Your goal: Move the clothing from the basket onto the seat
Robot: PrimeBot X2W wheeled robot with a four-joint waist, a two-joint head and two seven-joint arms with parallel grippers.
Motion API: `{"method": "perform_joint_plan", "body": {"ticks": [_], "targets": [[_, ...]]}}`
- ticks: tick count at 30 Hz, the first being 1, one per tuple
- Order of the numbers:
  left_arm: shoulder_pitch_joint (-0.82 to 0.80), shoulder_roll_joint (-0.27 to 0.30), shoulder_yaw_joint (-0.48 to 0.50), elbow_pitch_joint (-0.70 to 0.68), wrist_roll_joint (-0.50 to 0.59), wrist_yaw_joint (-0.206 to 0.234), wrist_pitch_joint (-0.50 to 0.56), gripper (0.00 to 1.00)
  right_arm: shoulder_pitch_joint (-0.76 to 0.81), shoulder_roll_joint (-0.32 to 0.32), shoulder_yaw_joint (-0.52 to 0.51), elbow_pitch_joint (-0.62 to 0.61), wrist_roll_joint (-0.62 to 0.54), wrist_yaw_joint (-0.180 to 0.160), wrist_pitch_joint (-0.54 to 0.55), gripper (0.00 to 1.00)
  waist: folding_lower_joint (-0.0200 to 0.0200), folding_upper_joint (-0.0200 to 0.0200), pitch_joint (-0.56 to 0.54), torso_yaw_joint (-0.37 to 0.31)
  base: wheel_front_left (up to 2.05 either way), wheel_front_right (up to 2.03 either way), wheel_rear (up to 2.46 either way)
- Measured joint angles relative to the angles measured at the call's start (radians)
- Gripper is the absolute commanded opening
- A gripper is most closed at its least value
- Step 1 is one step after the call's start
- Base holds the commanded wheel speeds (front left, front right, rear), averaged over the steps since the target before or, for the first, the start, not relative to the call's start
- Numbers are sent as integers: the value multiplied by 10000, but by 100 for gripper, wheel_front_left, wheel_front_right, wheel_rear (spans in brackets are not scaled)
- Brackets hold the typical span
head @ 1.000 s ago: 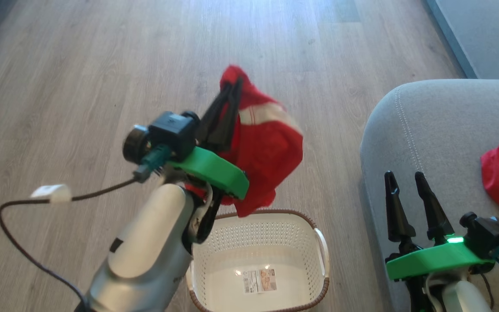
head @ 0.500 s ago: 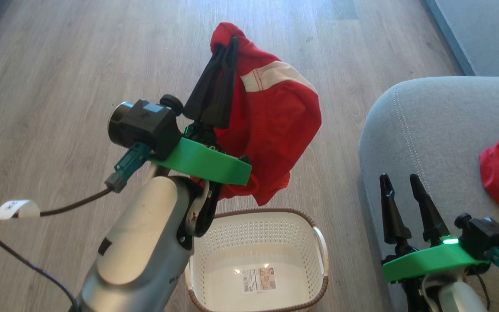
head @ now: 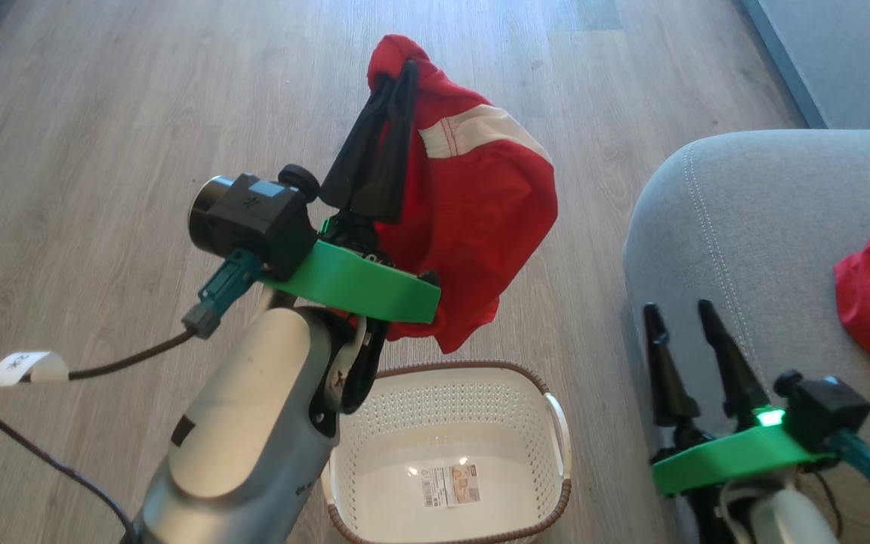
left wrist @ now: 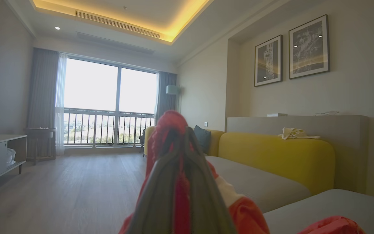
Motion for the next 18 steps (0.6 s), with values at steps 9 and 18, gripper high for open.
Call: {"method": "perform_joint_plan", "body": {"ticks": [9, 18], "targets": [[-1, 0, -23, -357, -86, -13, 0, 0, -14, -27, 1183, -752, -1367, 0, 0, 100, 0, 0, 34, -57, 0, 0, 0], [0, 0, -48, -550, -86, -13, 0, 0, -54, -290, 1664, -1365, -2266, 2, 0, 100, 0, 0, 18, -59, 0, 0, 0]]}}
